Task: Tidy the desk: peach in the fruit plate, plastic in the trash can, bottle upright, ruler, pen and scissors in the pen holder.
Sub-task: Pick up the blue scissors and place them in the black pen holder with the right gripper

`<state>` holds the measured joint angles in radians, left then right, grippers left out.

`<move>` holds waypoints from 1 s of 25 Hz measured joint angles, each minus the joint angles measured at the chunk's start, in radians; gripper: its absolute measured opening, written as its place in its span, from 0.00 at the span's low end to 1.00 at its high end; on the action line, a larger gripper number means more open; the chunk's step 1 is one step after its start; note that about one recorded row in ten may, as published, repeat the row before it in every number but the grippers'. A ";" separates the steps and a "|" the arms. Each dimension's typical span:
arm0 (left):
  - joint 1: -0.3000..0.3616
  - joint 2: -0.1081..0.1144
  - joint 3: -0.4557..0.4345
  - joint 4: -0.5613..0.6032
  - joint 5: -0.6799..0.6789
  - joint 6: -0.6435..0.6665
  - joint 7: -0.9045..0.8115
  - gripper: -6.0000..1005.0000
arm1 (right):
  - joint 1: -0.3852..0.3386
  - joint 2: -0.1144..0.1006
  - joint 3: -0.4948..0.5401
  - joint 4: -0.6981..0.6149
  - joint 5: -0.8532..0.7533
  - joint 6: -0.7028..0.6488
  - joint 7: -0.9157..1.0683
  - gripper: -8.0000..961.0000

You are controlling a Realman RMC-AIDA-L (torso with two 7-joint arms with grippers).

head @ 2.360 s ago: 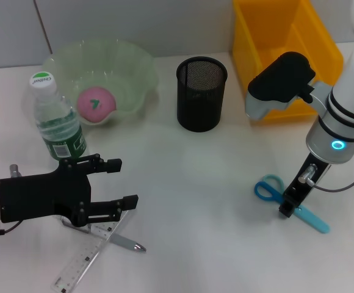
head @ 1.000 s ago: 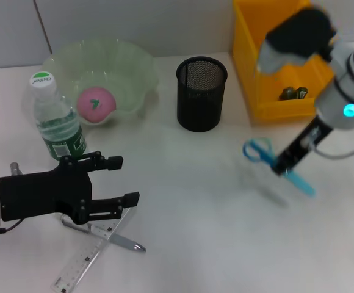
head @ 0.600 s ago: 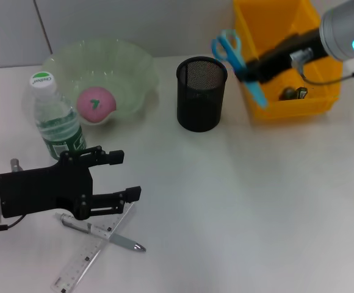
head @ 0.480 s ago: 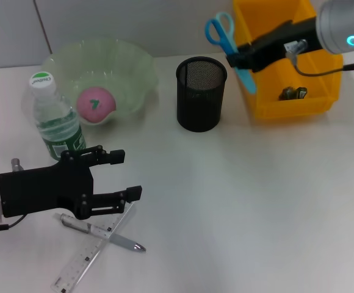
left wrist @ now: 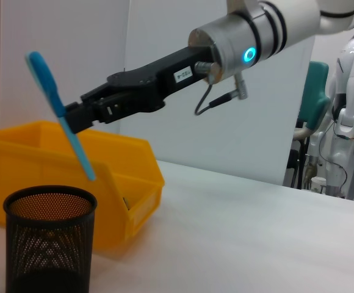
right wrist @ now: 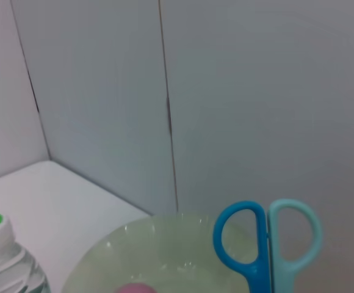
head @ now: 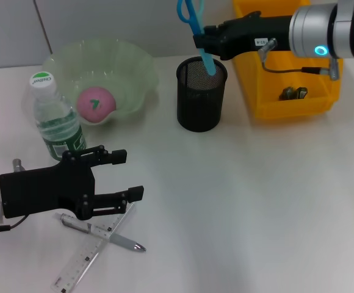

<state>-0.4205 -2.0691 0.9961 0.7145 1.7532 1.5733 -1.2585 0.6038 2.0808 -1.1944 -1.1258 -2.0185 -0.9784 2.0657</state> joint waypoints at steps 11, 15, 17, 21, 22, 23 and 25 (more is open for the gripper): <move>0.000 0.001 0.000 0.000 0.000 0.001 -0.001 0.80 | 0.058 0.002 -0.018 0.241 0.196 0.151 -0.275 0.23; -0.004 0.001 0.000 0.000 0.000 0.001 -0.003 0.80 | 0.087 0.002 -0.028 0.337 0.258 0.209 -0.355 0.23; -0.006 0.001 0.000 0.000 0.000 0.001 -0.003 0.80 | 0.091 0.002 -0.029 0.351 0.260 0.220 -0.361 0.23; -0.009 0.001 -0.001 0.000 0.000 0.001 -0.005 0.80 | 0.096 0.004 -0.030 0.393 0.301 0.243 -0.403 0.23; -0.010 0.001 -0.001 0.000 0.000 0.001 -0.005 0.80 | 0.097 0.004 -0.029 0.402 0.317 0.245 -0.418 0.23; -0.011 0.001 -0.003 0.000 0.000 0.001 -0.005 0.80 | 0.097 0.004 -0.027 0.412 0.331 0.246 -0.434 0.23; -0.012 0.001 -0.004 0.000 0.000 0.002 -0.005 0.80 | 0.097 0.004 -0.022 0.429 0.344 0.246 -0.449 0.23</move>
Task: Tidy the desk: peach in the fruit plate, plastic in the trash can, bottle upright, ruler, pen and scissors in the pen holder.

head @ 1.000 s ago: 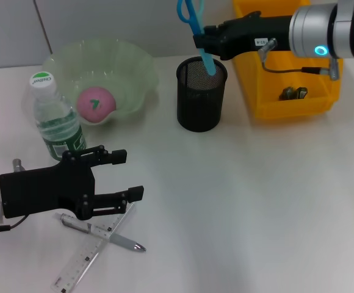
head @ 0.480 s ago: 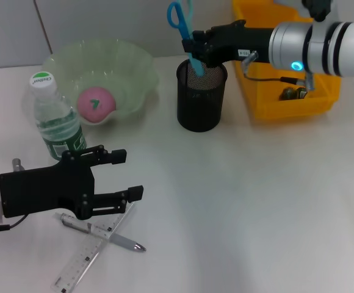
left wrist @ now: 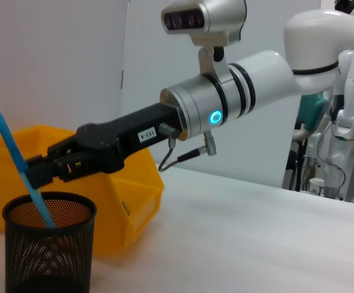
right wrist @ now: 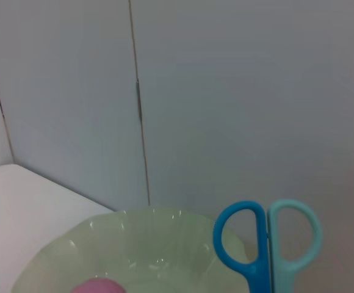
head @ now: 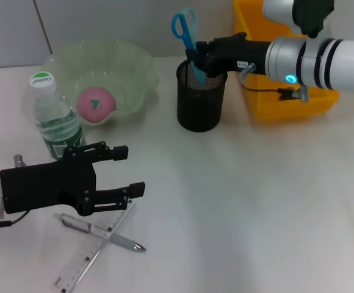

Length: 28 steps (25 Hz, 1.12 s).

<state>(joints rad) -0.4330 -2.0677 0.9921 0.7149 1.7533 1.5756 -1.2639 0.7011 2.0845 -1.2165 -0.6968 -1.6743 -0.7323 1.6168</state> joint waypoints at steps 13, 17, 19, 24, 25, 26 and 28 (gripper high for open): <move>-0.004 0.001 -0.005 0.000 -0.009 0.001 -0.002 0.79 | 0.000 -0.005 -0.004 0.025 0.001 -0.006 -0.005 0.23; -0.004 0.001 -0.004 0.001 -0.010 0.001 -0.005 0.79 | -0.007 -0.006 0.001 0.021 0.002 -0.013 -0.001 0.32; -0.004 0.001 -0.004 0.002 -0.010 0.001 -0.005 0.79 | -0.012 -0.006 0.003 0.016 0.002 -0.023 0.000 0.40; -0.004 0.002 -0.005 0.003 -0.012 0.001 -0.005 0.79 | -0.035 -0.006 0.008 -0.021 0.003 -0.047 0.020 0.59; -0.004 0.002 -0.005 0.003 -0.012 0.001 -0.005 0.79 | -0.047 -0.006 0.008 -0.041 0.005 -0.058 0.029 0.63; -0.004 0.002 -0.005 0.003 -0.012 0.001 -0.005 0.79 | -0.063 -0.006 0.008 -0.064 0.008 -0.072 0.041 0.67; -0.004 0.002 -0.006 0.002 -0.013 0.000 -0.005 0.79 | -0.102 -0.006 0.009 -0.119 0.028 -0.111 0.053 0.68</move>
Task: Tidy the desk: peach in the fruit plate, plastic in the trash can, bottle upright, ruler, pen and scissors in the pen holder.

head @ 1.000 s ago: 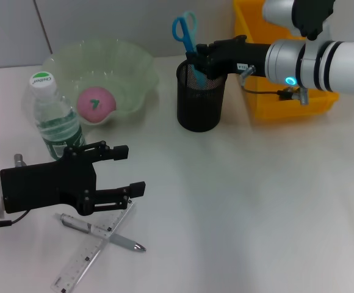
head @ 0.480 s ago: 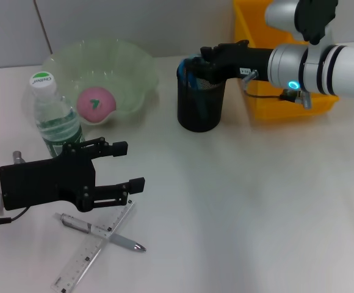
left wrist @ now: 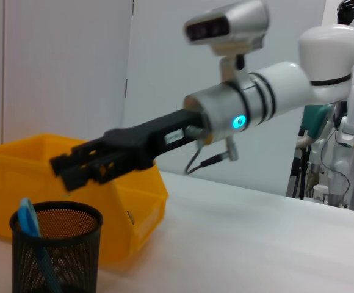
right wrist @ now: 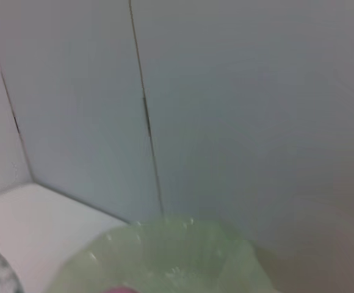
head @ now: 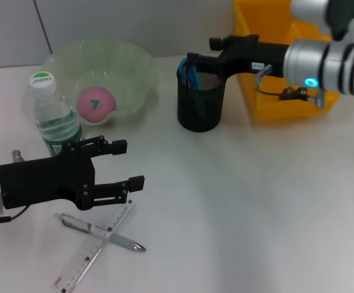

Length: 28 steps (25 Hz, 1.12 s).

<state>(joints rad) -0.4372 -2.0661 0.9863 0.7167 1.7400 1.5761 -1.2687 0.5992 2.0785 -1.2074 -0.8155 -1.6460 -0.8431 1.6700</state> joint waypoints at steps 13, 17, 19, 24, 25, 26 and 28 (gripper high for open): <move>0.009 0.003 0.000 0.000 -0.026 0.010 -0.032 0.79 | -0.174 -0.073 0.321 -0.090 0.068 -0.728 0.016 0.70; 0.008 0.003 0.000 0.003 -0.024 0.011 -0.048 0.79 | -0.177 -0.130 0.362 -0.006 -0.004 -0.868 0.011 0.70; 0.006 0.003 0.000 0.004 -0.022 0.011 -0.051 0.79 | -0.180 -0.143 0.375 0.019 -0.067 -0.887 0.003 0.70; 0.002 0.003 0.008 0.006 -0.010 0.002 -0.067 0.79 | -0.192 -0.142 0.383 0.030 -0.201 -0.913 -0.031 0.70; 0.002 0.003 0.008 0.006 -0.010 0.002 -0.067 0.79 | -0.192 -0.141 0.381 0.029 -0.221 -0.917 -0.033 0.70; 0.002 0.004 0.009 0.008 0.008 -0.003 -0.080 0.79 | -0.192 -0.140 0.379 0.029 -0.240 -0.918 -0.036 0.70; 0.001 0.004 0.007 0.012 0.034 -0.004 -0.101 0.79 | -0.193 -0.137 0.376 0.029 -0.270 -0.920 -0.045 0.70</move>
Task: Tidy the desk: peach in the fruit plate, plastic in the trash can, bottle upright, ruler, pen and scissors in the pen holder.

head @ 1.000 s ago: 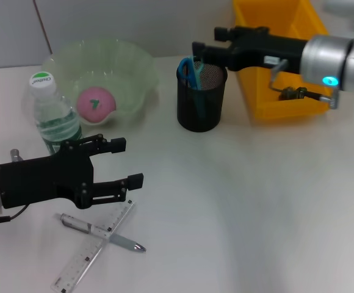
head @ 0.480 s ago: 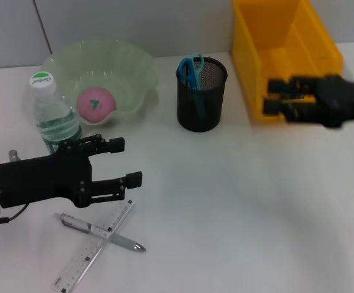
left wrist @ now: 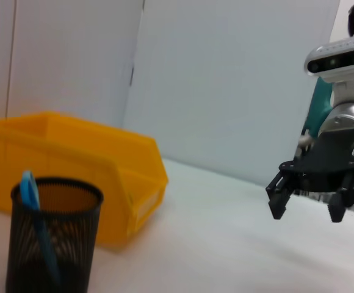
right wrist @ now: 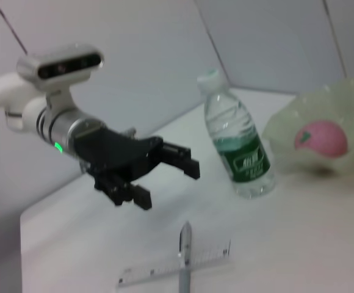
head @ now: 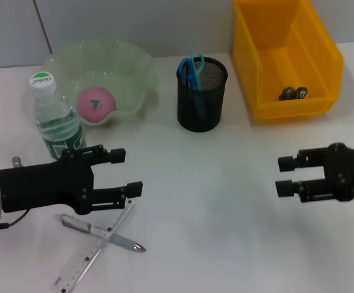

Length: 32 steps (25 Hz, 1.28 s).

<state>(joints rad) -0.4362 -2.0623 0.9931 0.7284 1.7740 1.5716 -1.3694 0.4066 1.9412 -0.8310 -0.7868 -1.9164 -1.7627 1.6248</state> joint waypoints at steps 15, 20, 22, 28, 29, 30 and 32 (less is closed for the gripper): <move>-0.136 -0.002 0.171 0.337 0.351 -0.001 -0.833 0.79 | 0.003 0.001 0.020 -0.012 -0.029 0.010 -0.026 0.70; -0.242 -0.008 0.305 0.381 0.526 -0.007 -1.127 0.79 | 0.008 -0.004 0.025 -0.025 -0.039 0.011 -0.026 0.70; -0.280 -0.011 0.356 0.386 0.582 -0.010 -1.209 0.79 | 0.012 -0.005 0.026 -0.028 -0.048 0.011 -0.026 0.70; -0.341 -0.016 0.509 0.409 0.727 -0.036 -1.377 0.79 | 0.017 -0.010 0.034 -0.031 -0.058 0.012 -0.026 0.70; -0.343 -0.016 0.517 0.410 0.733 -0.036 -1.387 0.79 | 0.017 -0.011 0.035 -0.035 -0.059 0.012 -0.026 0.70; -0.346 -0.016 0.527 0.412 0.737 -0.037 -1.406 0.79 | 0.017 -0.011 0.035 -0.035 -0.059 0.012 -0.026 0.70; -0.349 -0.016 0.541 0.415 0.740 -0.040 -1.431 0.79 | 0.017 -0.012 0.037 -0.039 -0.064 0.012 -0.024 0.70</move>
<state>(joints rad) -0.7852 -2.0786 1.5344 1.1430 2.5142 1.5311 -2.8001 0.4233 1.9293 -0.7936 -0.8253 -1.9801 -1.7511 1.6007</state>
